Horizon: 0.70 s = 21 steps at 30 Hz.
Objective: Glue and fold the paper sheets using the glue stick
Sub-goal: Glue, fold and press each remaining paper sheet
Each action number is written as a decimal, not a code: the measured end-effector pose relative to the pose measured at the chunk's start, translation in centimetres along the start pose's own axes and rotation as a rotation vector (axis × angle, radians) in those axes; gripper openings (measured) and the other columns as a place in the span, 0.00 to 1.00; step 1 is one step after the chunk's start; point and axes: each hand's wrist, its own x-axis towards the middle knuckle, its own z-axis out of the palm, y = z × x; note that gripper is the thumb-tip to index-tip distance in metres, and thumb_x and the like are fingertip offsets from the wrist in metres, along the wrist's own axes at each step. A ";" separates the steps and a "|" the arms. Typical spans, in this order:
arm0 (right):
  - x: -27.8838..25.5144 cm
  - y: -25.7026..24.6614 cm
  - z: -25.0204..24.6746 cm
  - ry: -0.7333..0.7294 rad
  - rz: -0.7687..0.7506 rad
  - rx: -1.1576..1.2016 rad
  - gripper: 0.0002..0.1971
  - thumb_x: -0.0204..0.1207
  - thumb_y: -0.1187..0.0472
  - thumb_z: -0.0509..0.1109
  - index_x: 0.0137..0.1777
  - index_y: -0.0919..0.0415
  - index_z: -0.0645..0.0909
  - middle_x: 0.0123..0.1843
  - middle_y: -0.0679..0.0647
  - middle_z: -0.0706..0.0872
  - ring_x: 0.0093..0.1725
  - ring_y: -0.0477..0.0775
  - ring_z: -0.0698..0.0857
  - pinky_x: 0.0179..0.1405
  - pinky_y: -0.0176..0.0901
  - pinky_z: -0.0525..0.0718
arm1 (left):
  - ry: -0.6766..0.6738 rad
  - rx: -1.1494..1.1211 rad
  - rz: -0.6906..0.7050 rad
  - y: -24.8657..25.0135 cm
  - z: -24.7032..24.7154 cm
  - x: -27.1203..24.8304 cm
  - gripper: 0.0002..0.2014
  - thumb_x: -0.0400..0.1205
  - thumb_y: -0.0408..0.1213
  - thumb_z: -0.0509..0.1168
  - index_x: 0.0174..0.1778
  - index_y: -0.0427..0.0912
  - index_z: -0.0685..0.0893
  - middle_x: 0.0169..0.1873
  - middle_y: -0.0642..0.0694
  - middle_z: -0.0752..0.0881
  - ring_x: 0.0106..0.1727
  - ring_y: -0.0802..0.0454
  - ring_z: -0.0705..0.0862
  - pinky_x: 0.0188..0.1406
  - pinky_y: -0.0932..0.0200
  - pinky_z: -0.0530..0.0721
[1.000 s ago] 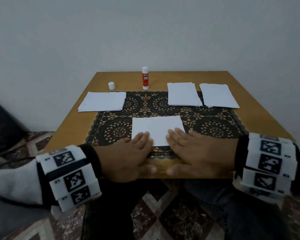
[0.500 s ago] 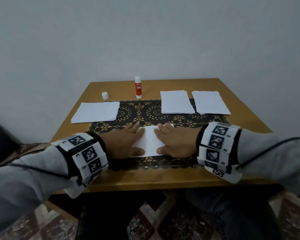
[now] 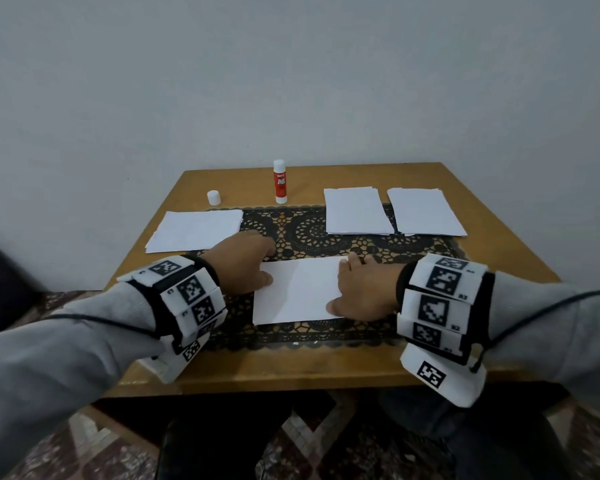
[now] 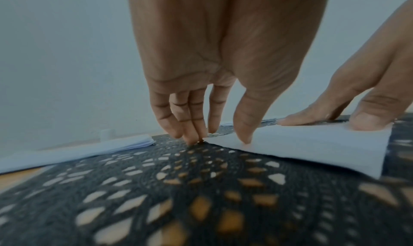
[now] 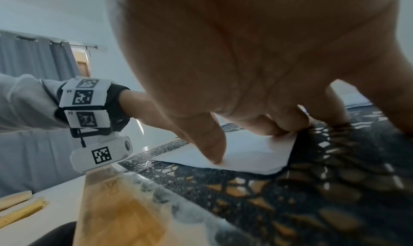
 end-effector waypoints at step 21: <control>2.3 3.9 -1.4 0.389 -0.157 0.660 0.19 0.76 0.58 0.73 0.30 0.63 0.69 0.29 0.54 0.71 0.28 0.51 0.71 0.30 0.42 0.68 | 0.220 -0.528 -0.099 -3.8 -2.6 -1.5 0.09 0.82 0.29 0.63 0.40 0.42 0.85 0.36 0.48 0.85 0.39 0.50 0.81 0.39 0.59 0.76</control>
